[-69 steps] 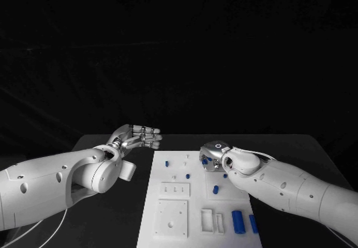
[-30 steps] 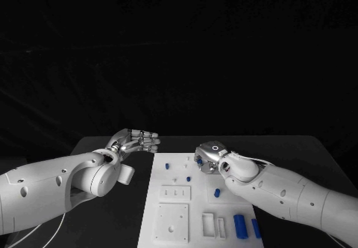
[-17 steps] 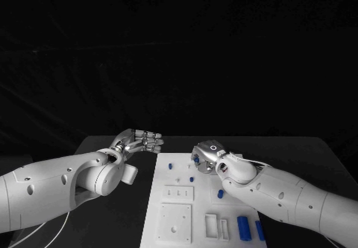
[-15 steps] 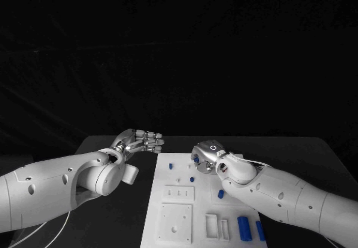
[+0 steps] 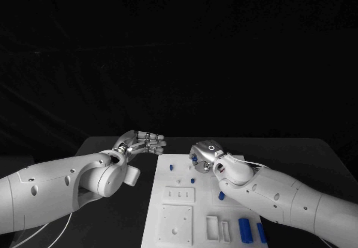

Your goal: Assemble the parts on the task board

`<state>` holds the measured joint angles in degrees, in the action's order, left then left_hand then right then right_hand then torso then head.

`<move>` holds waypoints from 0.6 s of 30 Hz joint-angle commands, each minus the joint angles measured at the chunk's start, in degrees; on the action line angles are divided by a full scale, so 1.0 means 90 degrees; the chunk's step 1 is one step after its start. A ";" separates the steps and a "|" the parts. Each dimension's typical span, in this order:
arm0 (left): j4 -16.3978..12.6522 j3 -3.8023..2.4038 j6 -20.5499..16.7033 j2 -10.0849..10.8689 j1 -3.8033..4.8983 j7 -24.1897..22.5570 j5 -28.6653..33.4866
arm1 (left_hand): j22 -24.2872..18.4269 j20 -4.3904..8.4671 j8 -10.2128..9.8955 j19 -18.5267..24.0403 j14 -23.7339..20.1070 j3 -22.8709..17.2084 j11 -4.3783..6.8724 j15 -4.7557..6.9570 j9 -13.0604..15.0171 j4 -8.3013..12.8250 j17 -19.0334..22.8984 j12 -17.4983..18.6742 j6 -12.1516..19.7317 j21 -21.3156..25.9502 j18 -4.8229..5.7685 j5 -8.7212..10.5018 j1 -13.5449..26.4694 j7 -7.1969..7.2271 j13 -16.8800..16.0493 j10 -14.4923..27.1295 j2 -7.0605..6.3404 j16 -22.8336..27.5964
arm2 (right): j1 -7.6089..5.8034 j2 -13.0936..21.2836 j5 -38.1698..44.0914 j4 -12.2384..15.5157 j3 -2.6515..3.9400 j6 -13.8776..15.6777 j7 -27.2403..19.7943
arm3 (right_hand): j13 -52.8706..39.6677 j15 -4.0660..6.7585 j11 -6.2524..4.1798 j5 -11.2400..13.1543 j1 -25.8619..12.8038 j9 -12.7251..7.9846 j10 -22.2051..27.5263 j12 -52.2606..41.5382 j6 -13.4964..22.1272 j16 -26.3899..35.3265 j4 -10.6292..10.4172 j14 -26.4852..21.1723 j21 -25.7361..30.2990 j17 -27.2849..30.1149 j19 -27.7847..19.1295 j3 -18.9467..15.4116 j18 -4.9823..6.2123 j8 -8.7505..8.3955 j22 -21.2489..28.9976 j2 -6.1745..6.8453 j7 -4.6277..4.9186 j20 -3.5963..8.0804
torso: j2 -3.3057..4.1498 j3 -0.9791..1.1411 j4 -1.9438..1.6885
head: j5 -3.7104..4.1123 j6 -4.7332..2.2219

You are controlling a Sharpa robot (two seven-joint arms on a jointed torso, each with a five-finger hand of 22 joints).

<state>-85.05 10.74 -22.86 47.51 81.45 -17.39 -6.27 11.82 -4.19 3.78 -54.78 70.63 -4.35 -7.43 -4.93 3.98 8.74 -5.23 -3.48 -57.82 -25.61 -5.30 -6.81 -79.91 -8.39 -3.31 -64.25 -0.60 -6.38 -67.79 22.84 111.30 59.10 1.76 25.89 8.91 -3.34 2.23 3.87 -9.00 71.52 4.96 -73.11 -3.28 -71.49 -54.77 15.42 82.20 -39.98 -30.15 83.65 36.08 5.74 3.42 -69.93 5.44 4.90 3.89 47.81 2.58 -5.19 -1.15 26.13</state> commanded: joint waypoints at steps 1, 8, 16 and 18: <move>-0.0025 -0.0006 0.0032 -0.0003 0.0020 -0.0027 -0.0021 | -0.0006 0.0016 -0.0011 -0.0043 -0.0031 -0.0030 0.0006 -0.0021 -0.0001 -0.0025 0.0006 0.0005 0.0021 -0.0004 0.0040 -0.0015 0.0005 -0.0030 -0.0007 0.0056 -0.0049 0.0025 | 0.0000 -0.0040 0.0111 -0.0026 0.0009 0.0067 0.0046 | -0.0019 0.0030 -0.0180 -0.0041 0.0026 0.0004 -0.0228 -0.0008 -0.0035 0.0029 -0.0011 0.0006 0.0016 -0.0001 0.0074 0.0003 0.0043 0.0027 -0.0005 0.0010 -0.0007 -0.0005 | 0.0021 0.0011 -0.0009 | 0.0010 -0.0030; -0.0071 -0.0006 0.0025 0.0010 0.0045 -0.0026 -0.0022 | -0.0006 0.0016 -0.0011 -0.0043 -0.0031 -0.0030 0.0006 -0.0021 -0.0001 -0.0025 0.0006 0.0005 0.0021 -0.0004 0.0040 -0.0015 0.0005 -0.0030 -0.0007 0.0056 -0.0049 0.0025 | 0.0000 -0.0103 0.0162 -0.0137 0.0015 0.0078 0.0067 | -0.0017 0.0016 -0.0166 -0.0039 0.0049 -0.0007 -0.0195 -0.0006 -0.0009 0.0033 0.0006 0.0012 0.0073 0.0006 0.0086 0.0035 0.0042 0.0025 -0.0041 0.0015 0.0003 -0.0012 | 0.0054 -0.0007 -0.0029 | -0.0003 -0.0050; -0.0119 -0.0006 0.0017 0.0025 0.0081 -0.0022 -0.0023 | -0.0024 0.0013 -0.0011 -0.0033 -0.0035 -0.0030 0.0004 -0.0023 -0.0001 -0.0025 0.0009 0.0005 0.0027 -0.0016 0.0041 -0.0012 0.0008 -0.0033 -0.0007 0.0063 -0.0062 0.0028 | 0.0000 -0.0179 0.0175 -0.0264 0.0016 0.0075 0.0042 | -0.0017 0.0015 -0.0167 -0.0025 0.0038 -0.0014 -0.0198 -0.0005 -0.0018 0.0030 -0.0008 0.0013 0.0112 0.0010 0.0101 0.0028 0.0043 0.0026 -0.0078 0.0025 0.0003 -0.0017 | 0.0090 -0.0013 -0.0049 | -0.0019 -0.0066; -0.0127 -0.0006 0.0016 0.0024 0.0089 -0.0022 -0.0023 | -0.0024 0.0013 -0.0011 -0.0033 -0.0035 -0.0030 0.0004 -0.0023 -0.0001 -0.0025 0.0009 0.0005 0.0027 -0.0016 0.0041 -0.0012 0.0008 -0.0033 -0.0007 0.0063 -0.0062 0.0028 | 0.0000 -0.0199 0.0179 -0.0283 0.0016 0.0074 0.0040 | -0.0017 0.0015 -0.0167 -0.0025 0.0038 -0.0014 -0.0198 -0.0005 -0.0018 0.0030 -0.0008 0.0013 0.0112 0.0010 0.0101 0.0028 0.0043 0.0026 -0.0078 0.0025 0.0003 -0.0017 | 0.0101 -0.0016 -0.0062 | -0.0012 -0.0076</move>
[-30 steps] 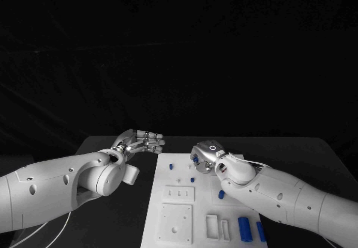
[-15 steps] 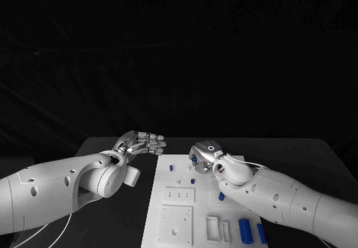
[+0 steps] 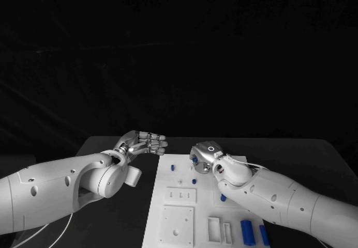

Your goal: Assemble the parts on the task board

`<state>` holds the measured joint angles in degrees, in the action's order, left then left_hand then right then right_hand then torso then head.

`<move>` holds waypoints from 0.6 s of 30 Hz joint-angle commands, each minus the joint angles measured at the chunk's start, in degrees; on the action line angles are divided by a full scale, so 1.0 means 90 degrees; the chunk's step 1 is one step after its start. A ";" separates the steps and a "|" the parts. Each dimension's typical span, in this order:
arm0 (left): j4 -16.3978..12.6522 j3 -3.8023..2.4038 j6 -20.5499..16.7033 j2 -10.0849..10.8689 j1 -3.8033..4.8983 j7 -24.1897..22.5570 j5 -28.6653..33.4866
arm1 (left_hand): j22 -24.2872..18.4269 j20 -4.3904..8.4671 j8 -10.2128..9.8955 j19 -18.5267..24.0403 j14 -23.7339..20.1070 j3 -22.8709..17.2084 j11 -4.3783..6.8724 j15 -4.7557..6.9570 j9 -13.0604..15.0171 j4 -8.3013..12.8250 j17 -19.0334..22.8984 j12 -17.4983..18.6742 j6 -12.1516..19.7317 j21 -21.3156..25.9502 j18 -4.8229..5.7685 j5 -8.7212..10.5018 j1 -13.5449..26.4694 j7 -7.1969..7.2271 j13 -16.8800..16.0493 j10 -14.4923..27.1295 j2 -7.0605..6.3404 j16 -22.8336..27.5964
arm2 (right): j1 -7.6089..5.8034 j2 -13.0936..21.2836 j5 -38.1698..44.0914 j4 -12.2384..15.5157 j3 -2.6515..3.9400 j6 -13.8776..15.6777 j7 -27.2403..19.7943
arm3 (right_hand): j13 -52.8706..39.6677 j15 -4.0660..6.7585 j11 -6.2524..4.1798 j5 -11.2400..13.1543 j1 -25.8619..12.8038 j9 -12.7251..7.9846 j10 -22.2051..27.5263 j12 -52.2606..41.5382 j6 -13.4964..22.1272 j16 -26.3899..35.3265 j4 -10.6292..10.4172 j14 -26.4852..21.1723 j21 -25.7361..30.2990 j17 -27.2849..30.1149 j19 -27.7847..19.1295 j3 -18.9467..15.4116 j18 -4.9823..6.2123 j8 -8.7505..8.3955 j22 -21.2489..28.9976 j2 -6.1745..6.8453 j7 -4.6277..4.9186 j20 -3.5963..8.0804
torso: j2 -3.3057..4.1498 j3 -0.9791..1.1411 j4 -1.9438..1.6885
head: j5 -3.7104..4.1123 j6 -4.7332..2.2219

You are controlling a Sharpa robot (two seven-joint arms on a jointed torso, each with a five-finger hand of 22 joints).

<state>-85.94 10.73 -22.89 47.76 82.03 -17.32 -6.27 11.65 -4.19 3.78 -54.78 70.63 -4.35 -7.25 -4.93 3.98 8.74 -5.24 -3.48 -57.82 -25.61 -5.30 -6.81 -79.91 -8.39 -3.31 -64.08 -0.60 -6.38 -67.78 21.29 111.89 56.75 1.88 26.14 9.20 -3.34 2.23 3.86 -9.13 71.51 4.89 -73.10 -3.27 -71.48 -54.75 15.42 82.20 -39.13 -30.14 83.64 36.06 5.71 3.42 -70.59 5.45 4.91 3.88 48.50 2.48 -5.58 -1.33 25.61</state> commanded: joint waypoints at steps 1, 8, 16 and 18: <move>-0.0033 -0.0006 0.0019 -0.0003 0.0027 -0.0030 -0.0023 | -0.0006 0.0013 -0.0011 -0.0034 -0.0035 -0.0030 -0.0016 -0.0023 -0.0001 -0.0025 0.0010 0.0005 0.0027 -0.0016 0.0041 -0.0012 0.0008 -0.0033 -0.0007 0.0044 -0.0062 0.0028 | 0.0000 -0.0035 0.0116 -0.0029 0.0003 0.0045 0.0007 | -0.0017 0.0015 -0.0166 -0.0011 0.0039 -0.0006 -0.0199 -0.0005 -0.0018 0.0028 -0.0008 0.0013 0.0017 0.0009 0.0102 0.0029 0.0047 0.0026 -0.0005 0.0023 0.0002 -0.0016 | 0.0028 -0.0005 -0.0023 | 0.0012 -0.0022; -0.0057 -0.0006 0.0018 0.0005 0.0041 -0.0030 -0.0025 | -0.0006 0.0013 -0.0011 -0.0034 -0.0035 -0.0030 -0.0016 -0.0023 -0.0001 -0.0025 0.0010 0.0005 0.0027 -0.0016 0.0041 -0.0012 0.0008 -0.0033 -0.0007 0.0044 -0.0062 0.0028 | -0.0001 -0.0040 0.0096 -0.0067 0.0005 0.0046 0.0015 | -0.0016 0.0016 -0.0165 -0.0005 0.0054 -0.0012 -0.0191 -0.0005 -0.0015 0.0029 -0.0006 0.0013 0.0065 0.0015 0.0119 0.0026 0.0047 0.0024 -0.0041 0.0019 0.0001 -0.0015 | 0.0043 -0.0014 -0.0039 | 0.0038 -0.0027; -0.0055 -0.0006 0.0018 0.0006 0.0048 -0.0030 -0.0033 | -0.0006 0.0013 -0.0011 -0.0034 -0.0035 -0.0030 -0.0016 -0.0023 -0.0001 -0.0025 0.0010 0.0005 0.0027 -0.0016 0.0041 -0.0012 0.0008 -0.0033 -0.0007 0.0044 -0.0062 0.0028 | -0.0002 -0.0054 0.0102 -0.0052 0.0039 0.0065 0.0024 | -0.0016 0.0016 -0.0165 -0.0005 0.0054 -0.0012 -0.0191 -0.0005 -0.0015 0.0029 -0.0006 0.0013 0.0065 0.0015 0.0119 0.0026 0.0047 0.0024 -0.0041 0.0019 0.0001 -0.0015 | 0.0051 -0.0011 -0.0036 | 0.0023 -0.0035; -0.0051 -0.0006 0.0019 0.0005 0.0049 -0.0029 -0.0033 | -0.0006 0.0013 -0.0011 -0.0034 -0.0035 -0.0030 -0.0016 -0.0023 -0.0001 -0.0025 0.0010 0.0005 0.0027 -0.0016 0.0041 -0.0012 0.0008 -0.0033 -0.0007 0.0044 -0.0062 0.0028 | -0.0002 -0.0056 0.0107 -0.0050 0.0050 0.0066 0.0026 | -0.0016 0.0016 -0.0165 -0.0005 0.0054 -0.0012 -0.0191 -0.0005 -0.0015 0.0029 -0.0006 0.0013 0.0065 0.0015 0.0119 0.0026 0.0047 0.0024 -0.0041 0.0019 0.0001 -0.0015 | 0.0052 -0.0011 -0.0037 | 0.0011 -0.0034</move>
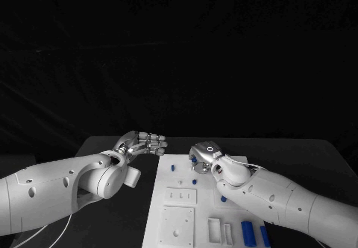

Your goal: Assemble the parts on the task board

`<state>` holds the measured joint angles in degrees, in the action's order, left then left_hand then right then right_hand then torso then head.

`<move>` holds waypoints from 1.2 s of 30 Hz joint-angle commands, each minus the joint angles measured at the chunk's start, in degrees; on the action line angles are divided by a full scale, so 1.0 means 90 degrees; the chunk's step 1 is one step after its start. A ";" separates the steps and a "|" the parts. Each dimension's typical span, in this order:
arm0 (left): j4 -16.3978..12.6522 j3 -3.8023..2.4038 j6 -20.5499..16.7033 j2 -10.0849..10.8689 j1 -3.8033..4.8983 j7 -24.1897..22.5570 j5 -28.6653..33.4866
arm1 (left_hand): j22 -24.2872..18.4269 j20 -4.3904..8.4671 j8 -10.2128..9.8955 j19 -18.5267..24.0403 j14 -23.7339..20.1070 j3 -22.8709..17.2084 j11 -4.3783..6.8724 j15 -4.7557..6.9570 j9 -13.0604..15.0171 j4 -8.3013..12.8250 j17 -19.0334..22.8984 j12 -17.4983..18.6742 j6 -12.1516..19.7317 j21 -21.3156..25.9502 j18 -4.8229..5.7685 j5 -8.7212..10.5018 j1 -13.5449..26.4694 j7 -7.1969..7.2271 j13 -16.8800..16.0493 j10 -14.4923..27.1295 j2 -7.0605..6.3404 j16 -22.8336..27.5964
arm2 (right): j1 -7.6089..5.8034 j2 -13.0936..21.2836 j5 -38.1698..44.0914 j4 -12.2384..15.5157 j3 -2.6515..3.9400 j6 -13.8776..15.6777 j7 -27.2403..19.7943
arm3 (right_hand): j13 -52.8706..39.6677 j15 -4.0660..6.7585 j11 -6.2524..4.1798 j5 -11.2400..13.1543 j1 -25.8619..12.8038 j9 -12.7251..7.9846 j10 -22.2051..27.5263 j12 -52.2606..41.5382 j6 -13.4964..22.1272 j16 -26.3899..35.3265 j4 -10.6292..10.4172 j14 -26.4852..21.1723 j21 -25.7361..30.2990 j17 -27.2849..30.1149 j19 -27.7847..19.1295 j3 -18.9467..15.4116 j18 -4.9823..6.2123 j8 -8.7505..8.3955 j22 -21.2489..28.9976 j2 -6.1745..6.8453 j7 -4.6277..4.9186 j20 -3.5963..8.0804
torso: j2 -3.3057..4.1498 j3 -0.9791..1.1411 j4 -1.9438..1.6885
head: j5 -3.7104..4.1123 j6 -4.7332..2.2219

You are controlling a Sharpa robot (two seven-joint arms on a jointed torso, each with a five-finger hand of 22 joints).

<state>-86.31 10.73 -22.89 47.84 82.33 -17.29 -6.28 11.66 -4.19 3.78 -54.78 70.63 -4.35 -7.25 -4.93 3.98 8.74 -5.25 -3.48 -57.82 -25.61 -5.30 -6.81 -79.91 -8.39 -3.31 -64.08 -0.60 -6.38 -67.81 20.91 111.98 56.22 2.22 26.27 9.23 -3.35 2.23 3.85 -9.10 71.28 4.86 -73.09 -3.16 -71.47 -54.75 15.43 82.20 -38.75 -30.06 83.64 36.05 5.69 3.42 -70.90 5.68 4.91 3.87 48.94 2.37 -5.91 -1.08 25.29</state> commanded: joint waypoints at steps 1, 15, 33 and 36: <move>-0.0008 -0.0005 0.0020 -0.0005 0.0016 -0.0032 -0.0033 | -0.0006 0.0013 -0.0011 -0.0034 -0.0035 -0.0030 -0.0016 -0.0023 -0.0002 -0.0025 0.0010 0.0005 0.0027 -0.0016 0.0040 -0.0012 0.0008 -0.0033 -0.0007 0.0044 -0.0062 0.0028 | 0.0000 -0.0013 0.0098 0.0008 0.0016 0.0050 0.0022 | -0.0015 0.0016 -0.0164 -0.0008 0.0079 -0.0008 -0.0192 -0.0017 -0.0016 0.0029 -0.0007 0.0013 0.0023 0.0006 0.0119 0.0029 0.0049 0.0025 -0.0006 -0.0006 0.0000 -0.0014 | 0.0005 0.0002 -0.0001 | -0.0021 0.0000; 0.0032 -0.0005 0.0026 -0.0023 0.0017 -0.0025 -0.0034 | -0.0006 0.0013 -0.0011 -0.0034 -0.0035 -0.0030 -0.0016 -0.0023 -0.0002 -0.0025 0.0010 0.0005 0.0027 -0.0016 0.0040 -0.0012 0.0008 -0.0033 -0.0007 0.0044 -0.0062 0.0028 | -0.0004 -0.0020 0.0163 0.0026 0.0119 0.0128 0.0082 | -0.0015 0.0021 -0.0167 -0.0003 0.0084 -0.0010 -0.0201 -0.0018 -0.0029 0.0020 -0.0005 0.0009 0.0069 0.0002 0.0145 0.0036 0.0053 0.0026 -0.0091 0.0002 -0.0003 -0.0010 | 0.0024 0.0003 -0.0006 | -0.0015 -0.0011; 0.0059 -0.0005 0.0043 -0.0046 0.0017 -0.0011 -0.0035 | -0.0040 0.0012 -0.0010 -0.0025 -0.0038 -0.0036 -0.0016 -0.0024 -0.0001 -0.0031 0.0012 0.0003 0.0023 -0.0042 0.0039 -0.0011 -0.0010 -0.0032 -0.0007 0.0047 -0.0068 0.0030 | -0.0018 -0.0048 0.0124 -0.0035 0.0136 -0.0280 -0.0035 | -0.0015 0.0018 -0.0167 0.0004 0.0078 -0.0016 -0.0189 -0.0018 -0.0026 0.0030 -0.0019 0.0012 0.0192 0.0010 0.0174 -0.0063 0.0049 0.0027 -0.0165 0.0006 0.0000 -0.0013 | 0.0033 0.0008 -0.0009 | -0.0010 0.0033; 0.0061 -0.0005 0.0042 -0.0045 0.0017 -0.0009 -0.0035 | -0.0040 0.0012 -0.0010 -0.0025 -0.0038 -0.0036 -0.0016 -0.0024 -0.0001 -0.0031 0.0012 0.0003 0.0023 -0.0042 0.0039 -0.0011 -0.0010 -0.0032 -0.0007 0.0047 -0.0068 0.0030 | -0.0018 -0.0050 0.0110 -0.0042 0.0136 -0.0359 -0.0052 | -0.0015 0.0022 -0.0171 -0.0016 0.0073 -0.0018 -0.0191 -0.0018 -0.0027 0.0029 -0.0016 0.0011 0.0214 0.0009 0.0183 -0.0103 0.0049 0.0025 -0.0183 -0.0004 -0.0001 -0.0009 | 0.0036 0.0013 -0.0002 | -0.0017 0.0039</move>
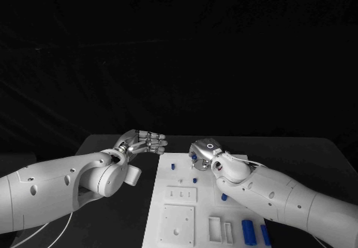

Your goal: Assemble the parts on the task board

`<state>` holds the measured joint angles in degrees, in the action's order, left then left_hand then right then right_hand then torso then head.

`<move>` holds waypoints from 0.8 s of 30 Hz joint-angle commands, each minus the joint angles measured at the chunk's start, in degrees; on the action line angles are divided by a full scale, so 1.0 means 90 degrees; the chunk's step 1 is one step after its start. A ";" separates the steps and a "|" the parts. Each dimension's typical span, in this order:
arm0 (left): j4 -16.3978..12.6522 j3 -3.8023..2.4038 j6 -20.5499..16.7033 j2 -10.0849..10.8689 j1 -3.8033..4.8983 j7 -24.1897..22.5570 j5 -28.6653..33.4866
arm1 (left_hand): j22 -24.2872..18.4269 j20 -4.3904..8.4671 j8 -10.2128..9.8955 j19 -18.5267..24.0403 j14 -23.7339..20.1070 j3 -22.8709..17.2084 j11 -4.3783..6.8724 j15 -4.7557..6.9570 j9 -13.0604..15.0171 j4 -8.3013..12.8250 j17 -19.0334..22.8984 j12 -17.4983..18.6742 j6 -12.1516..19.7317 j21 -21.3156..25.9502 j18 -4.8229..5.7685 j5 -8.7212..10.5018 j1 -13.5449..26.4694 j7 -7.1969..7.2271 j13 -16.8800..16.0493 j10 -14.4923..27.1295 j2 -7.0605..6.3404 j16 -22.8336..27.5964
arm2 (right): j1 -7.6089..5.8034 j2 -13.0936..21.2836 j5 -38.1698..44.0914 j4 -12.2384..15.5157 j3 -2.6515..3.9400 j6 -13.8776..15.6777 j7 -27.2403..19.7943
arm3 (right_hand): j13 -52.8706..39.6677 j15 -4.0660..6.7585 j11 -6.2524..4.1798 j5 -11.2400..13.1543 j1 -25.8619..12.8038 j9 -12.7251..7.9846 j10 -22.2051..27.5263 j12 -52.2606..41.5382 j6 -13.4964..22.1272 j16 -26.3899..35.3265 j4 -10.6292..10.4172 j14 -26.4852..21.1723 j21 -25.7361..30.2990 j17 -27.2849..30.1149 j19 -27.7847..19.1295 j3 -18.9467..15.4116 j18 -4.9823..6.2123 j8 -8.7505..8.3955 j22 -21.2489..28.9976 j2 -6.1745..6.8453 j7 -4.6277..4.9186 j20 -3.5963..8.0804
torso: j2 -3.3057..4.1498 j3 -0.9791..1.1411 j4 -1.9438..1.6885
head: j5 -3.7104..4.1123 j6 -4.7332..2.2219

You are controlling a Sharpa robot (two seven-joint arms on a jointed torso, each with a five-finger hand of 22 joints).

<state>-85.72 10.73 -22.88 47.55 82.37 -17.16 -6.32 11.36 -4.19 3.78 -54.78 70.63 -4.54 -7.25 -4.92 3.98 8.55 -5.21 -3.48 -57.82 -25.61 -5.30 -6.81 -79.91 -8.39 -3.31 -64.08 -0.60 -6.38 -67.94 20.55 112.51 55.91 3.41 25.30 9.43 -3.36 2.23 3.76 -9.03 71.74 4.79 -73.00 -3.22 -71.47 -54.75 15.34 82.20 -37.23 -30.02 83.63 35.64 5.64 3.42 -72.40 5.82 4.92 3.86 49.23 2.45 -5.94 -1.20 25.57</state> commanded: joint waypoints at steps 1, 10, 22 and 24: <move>-0.0004 -0.0006 0.0040 -0.0012 0.0013 -0.0023 -0.0031 | -0.0006 0.0012 -0.0010 -0.0025 -0.0038 -0.0014 -0.0016 -0.0025 -0.0001 -0.0010 0.0008 0.0003 0.0023 -0.0042 0.0039 -0.0011 -0.0010 -0.0032 -0.0007 0.0047 -0.0068 0.0030 | -0.0003 -0.0012 0.0049 -0.0009 0.0004 -0.0268 -0.0077 | -0.0014 0.0022 -0.0160 -0.0024 0.0022 -0.0010 -0.0202 -0.0012 -0.0028 0.0029 -0.0007 0.0011 0.0045 0.0005 0.0183 -0.0058 0.0054 0.0025 -0.0016 -0.0020 -0.0002 -0.0009 | 0.0003 0.0003 0.0005 | -0.0005 0.0006; 0.0006 -0.0006 0.0047 -0.0034 0.0013 -0.0025 -0.0031 | -0.0006 0.0012 -0.0010 -0.0025 -0.0038 -0.0014 -0.0016 -0.0025 -0.0001 -0.0010 0.0008 0.0003 0.0023 -0.0042 0.0039 -0.0011 -0.0010 -0.0032 -0.0007 0.0047 -0.0068 0.0030 | -0.0003 -0.0042 0.0034 -0.0032 0.0004 -0.0297 -0.0096 | -0.0014 0.0022 -0.0157 -0.0111 0.0008 -0.0012 -0.0194 -0.0012 -0.0023 0.0030 0.0000 0.0008 0.0084 0.0005 0.0196 -0.0064 0.0054 0.0026 -0.0038 -0.0029 0.0000 -0.0007 | 0.0008 -0.0008 -0.0002 | 0.0008 0.0005; 0.0014 -0.0006 0.0048 -0.0046 0.0013 -0.0024 -0.0031 | -0.0006 0.0012 -0.0010 -0.0025 -0.0038 -0.0014 -0.0016 -0.0025 -0.0001 -0.0010 0.0008 0.0003 0.0023 -0.0042 0.0039 -0.0011 -0.0010 -0.0032 -0.0007 0.0047 -0.0068 0.0030 | -0.0003 -0.0069 0.0040 -0.0070 0.0004 -0.0302 -0.0086 | -0.0014 0.0022 -0.0157 -0.0099 0.0005 -0.0013 -0.0194 -0.0012 -0.0022 0.0032 0.0005 0.0009 0.0102 0.0007 0.0203 -0.0063 0.0055 0.0026 -0.0058 -0.0031 0.0001 -0.0008 | 0.0016 -0.0010 0.0003 | -0.0003 0.0014; 0.0020 -0.0006 0.0051 -0.0053 0.0013 -0.0024 -0.0031 | -0.0006 0.0012 -0.0010 -0.0025 -0.0038 -0.0014 -0.0016 -0.0025 -0.0001 -0.0010 0.0008 0.0003 0.0023 -0.0042 0.0039 -0.0011 -0.0010 -0.0032 -0.0007 0.0047 -0.0068 0.0030 | -0.0003 -0.0070 0.0043 -0.0074 0.0004 -0.0291 -0.0077 | -0.0014 0.0020 -0.0154 -0.0091 0.0008 -0.0015 -0.0187 -0.0012 -0.0014 0.0039 0.0011 0.0008 0.0155 0.0010 0.0207 -0.0069 0.0059 0.0025 -0.0072 -0.0029 0.0002 -0.0009 | 0.0016 -0.0012 0.0004 | 0.0000 0.0013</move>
<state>-85.51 10.73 -22.87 47.24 82.38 -17.09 -6.34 11.37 -4.19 3.78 -54.78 70.63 -4.54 -7.25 -4.92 3.98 8.55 -5.22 -3.48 -57.82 -25.61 -5.30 -6.81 -79.91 -8.39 -3.31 -64.08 -0.60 -6.38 -68.09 19.97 112.45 55.32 3.49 23.71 9.04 -3.36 2.23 3.66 -9.87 71.73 4.64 -72.90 -2.98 -71.39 -54.75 15.35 82.19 -36.08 -30.03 83.63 35.31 5.64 3.42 -72.98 5.83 4.99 3.86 49.36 2.38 -5.95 -1.20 25.68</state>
